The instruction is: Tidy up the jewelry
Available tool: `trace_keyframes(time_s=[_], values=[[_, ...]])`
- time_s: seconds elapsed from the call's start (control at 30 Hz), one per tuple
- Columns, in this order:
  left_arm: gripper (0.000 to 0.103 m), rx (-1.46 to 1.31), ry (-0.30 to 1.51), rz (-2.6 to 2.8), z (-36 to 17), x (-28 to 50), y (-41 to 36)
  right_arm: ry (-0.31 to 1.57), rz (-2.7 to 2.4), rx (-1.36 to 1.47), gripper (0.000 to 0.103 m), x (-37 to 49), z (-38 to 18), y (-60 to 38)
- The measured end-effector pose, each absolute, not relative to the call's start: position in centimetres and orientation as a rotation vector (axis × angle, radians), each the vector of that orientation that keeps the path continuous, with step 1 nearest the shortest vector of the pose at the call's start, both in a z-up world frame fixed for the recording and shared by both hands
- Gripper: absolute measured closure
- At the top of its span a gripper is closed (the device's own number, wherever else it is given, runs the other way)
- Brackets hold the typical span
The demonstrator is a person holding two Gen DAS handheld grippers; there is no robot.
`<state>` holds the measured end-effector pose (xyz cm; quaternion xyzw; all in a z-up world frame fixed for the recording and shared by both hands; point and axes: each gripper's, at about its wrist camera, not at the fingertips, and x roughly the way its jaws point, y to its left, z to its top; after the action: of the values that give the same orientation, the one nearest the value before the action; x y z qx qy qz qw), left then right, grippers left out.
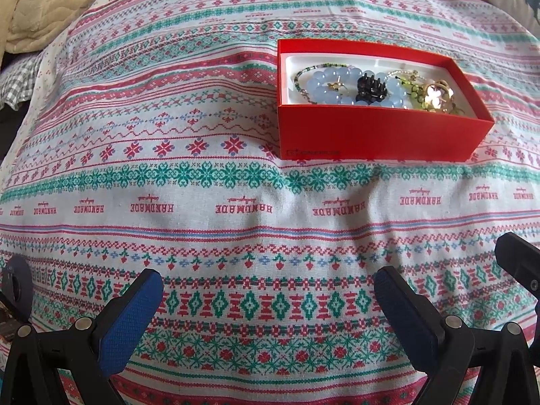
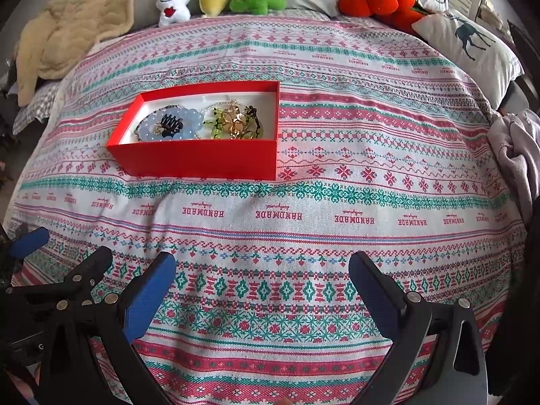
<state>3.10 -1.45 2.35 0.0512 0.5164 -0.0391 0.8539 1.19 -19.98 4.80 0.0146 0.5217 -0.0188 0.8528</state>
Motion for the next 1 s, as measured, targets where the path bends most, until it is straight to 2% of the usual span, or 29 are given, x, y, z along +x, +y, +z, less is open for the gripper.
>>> trace_keyframes(time_s=[1.0], values=[[0.001, 0.084, 1.065, -0.092, 2.52, 3.07, -0.87, 1.095, -0.051, 0.022, 0.0, 1.26, 4.49, -19.89]])
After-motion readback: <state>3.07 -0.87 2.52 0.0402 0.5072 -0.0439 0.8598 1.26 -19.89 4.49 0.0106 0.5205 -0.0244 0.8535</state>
